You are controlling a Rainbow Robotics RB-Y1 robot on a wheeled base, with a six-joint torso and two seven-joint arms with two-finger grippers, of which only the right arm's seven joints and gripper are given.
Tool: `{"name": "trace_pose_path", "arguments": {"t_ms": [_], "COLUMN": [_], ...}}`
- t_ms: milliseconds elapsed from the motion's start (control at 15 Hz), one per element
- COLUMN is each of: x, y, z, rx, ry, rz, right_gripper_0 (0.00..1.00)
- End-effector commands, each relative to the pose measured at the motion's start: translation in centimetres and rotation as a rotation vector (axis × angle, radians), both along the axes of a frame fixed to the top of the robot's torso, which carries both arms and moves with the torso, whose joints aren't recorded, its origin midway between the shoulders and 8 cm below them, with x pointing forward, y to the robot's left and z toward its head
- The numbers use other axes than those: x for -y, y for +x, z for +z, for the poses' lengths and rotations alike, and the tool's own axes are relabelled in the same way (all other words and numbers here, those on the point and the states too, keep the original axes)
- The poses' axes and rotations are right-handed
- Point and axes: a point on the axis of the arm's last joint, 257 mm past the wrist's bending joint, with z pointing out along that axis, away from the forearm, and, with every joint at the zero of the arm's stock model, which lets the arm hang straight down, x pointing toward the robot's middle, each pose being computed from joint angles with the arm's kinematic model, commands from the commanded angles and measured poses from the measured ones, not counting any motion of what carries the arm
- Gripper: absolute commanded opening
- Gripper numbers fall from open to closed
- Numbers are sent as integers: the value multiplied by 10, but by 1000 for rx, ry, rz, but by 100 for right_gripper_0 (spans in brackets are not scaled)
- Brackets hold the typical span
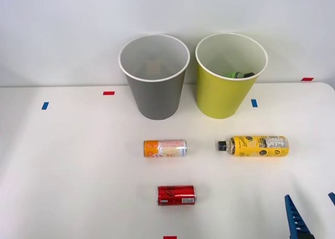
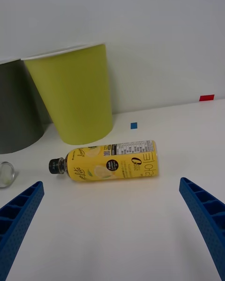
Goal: Put cans in the gray bin, plastic bottles in the light green bin
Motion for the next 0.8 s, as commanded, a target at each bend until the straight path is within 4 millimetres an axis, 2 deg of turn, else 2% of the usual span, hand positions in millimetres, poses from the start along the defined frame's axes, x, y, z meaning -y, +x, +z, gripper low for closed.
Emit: {"name": "trace_pose_path", "arguments": {"t_ms": [67,267,467,800], "x": [4,4,-5,-26], "y": [9,6,-2,-28], "z": [-17,-24,-18,-6], "rx": [20,22,38,15], "ry": [-10,-66,-123,-211], "rz": [6,-4,31,71], "right_gripper_0": [100,100,100,100]}}
